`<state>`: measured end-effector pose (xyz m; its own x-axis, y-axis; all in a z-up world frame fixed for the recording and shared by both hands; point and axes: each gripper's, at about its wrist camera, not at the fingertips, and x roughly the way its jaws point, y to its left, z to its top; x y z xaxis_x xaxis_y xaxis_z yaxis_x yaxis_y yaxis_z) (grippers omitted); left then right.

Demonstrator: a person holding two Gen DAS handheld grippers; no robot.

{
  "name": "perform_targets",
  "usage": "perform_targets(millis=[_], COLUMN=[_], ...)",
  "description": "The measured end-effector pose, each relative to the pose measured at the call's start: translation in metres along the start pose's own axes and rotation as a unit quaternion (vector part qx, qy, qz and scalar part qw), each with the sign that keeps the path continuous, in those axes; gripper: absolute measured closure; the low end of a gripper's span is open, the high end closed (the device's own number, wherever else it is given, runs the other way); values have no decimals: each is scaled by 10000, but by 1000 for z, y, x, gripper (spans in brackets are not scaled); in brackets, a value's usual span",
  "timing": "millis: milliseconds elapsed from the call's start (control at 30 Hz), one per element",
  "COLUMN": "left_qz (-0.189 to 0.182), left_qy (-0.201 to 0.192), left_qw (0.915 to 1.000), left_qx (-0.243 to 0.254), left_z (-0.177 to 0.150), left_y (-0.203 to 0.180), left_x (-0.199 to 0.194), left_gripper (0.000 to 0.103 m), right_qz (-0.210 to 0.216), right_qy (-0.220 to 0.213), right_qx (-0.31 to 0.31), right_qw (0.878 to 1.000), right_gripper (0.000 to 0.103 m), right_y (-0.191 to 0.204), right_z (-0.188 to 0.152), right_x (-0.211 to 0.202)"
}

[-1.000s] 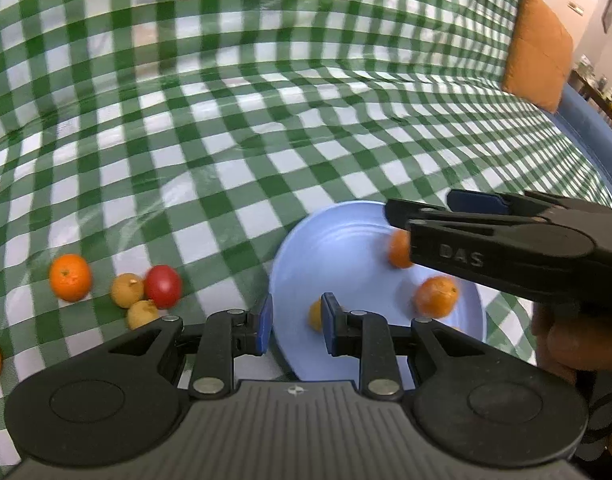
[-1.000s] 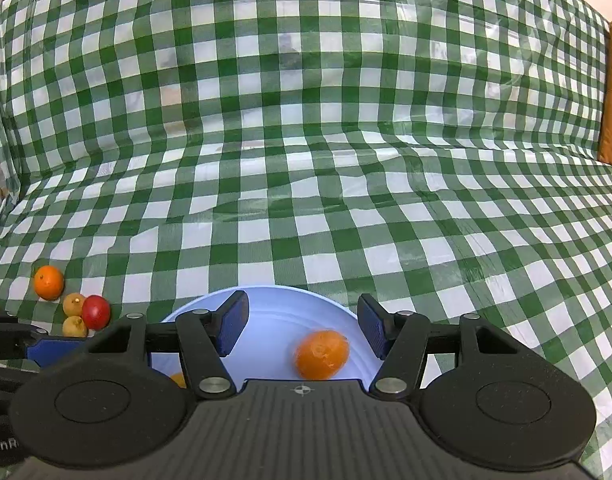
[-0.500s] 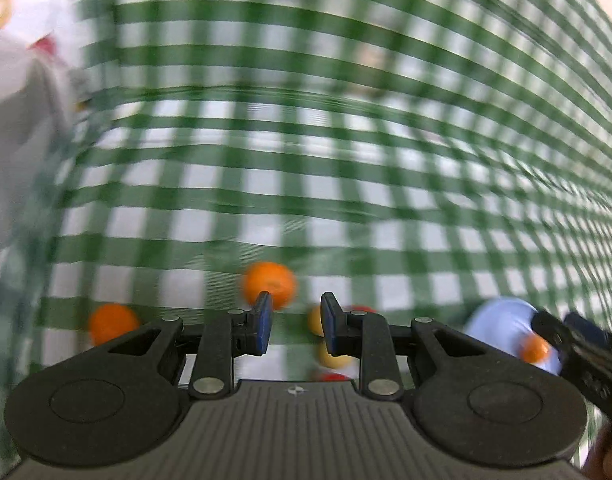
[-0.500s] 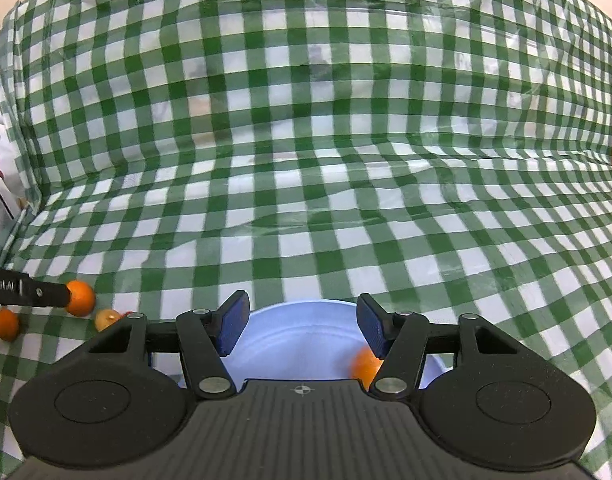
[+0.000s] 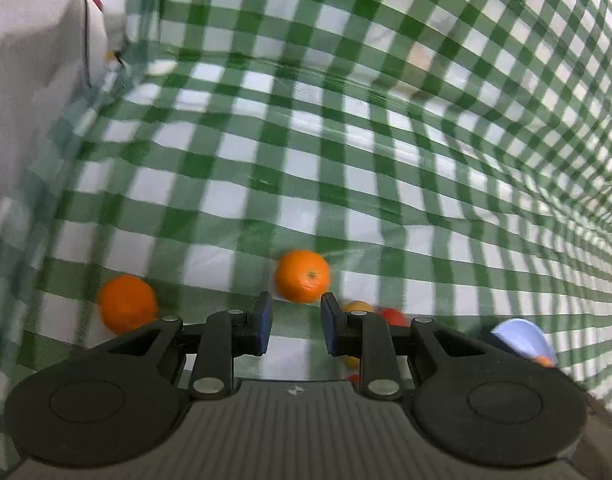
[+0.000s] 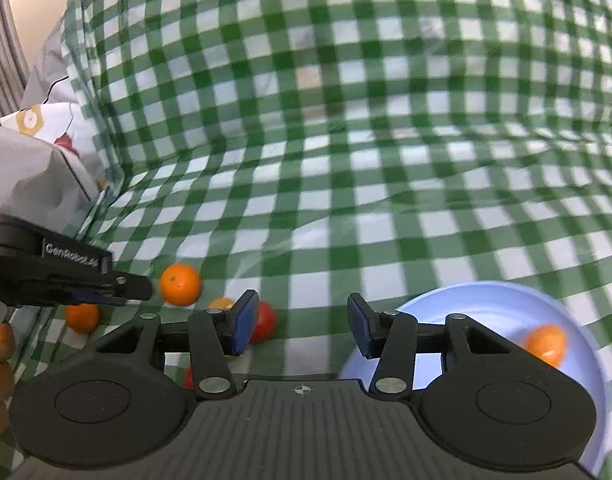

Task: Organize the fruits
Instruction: 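Grasp a red tomato with the right gripper while the left gripper grasps a yellow fruit, then lift the red tomato toward the plate with the right gripper while the left holds the yellow fruit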

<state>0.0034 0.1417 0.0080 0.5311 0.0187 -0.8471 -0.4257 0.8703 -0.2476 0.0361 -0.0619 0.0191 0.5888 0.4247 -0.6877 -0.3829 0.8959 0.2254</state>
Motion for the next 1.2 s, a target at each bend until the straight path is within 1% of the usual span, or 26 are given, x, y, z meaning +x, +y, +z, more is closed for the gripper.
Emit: perform_targets(millis=[100,167,467,633,700,733,800,900,1000,1100,1200], left_qz=[-362,-524,-853,-887,-863,-840,-856,-804,-700,-326,-43], left_qy=[167,201,347,425,535,596,647,600,456,258,249], left_qw=[9991,9983,9942,9930,9921,9921,9921,9937,9960,9991,9980], left_qx=[-134,-176,-559,-660,-733,-715,-653,-494,-311,122,581], left_z=[-2,-3,0,2,2,1,0,-1,1,2,0], left_y=[-2,-3,-2,-4,-3,-4,-8,-12,-14,-19,-22], left_x=[8,13,33,45,49,51,54,51,43,30,22], left_gripper=[74,74,74,75,75,75,75,77,77,77,77], right_qz=[79,147,247,234,235,254,262,243,212,135,13], right_qy=[116,186,405,500,514,524,574,565,502,420,467], right_qx=[18,35,29,-3,-7,2,-19,-93,-69,-151,-363], right_qw=[9999,9997,9989,9985,9984,9983,9980,9981,9985,9989,9983], right_gripper=[52,52,52,54,59,66,73,73,73,73,73], right_y=[6,9,15,15,14,12,12,14,12,11,12], right_z=[-4,-5,-5,-6,-6,-6,-6,-6,-5,-2,-1], right_x=[10,16,45,53,54,54,56,55,52,45,42])
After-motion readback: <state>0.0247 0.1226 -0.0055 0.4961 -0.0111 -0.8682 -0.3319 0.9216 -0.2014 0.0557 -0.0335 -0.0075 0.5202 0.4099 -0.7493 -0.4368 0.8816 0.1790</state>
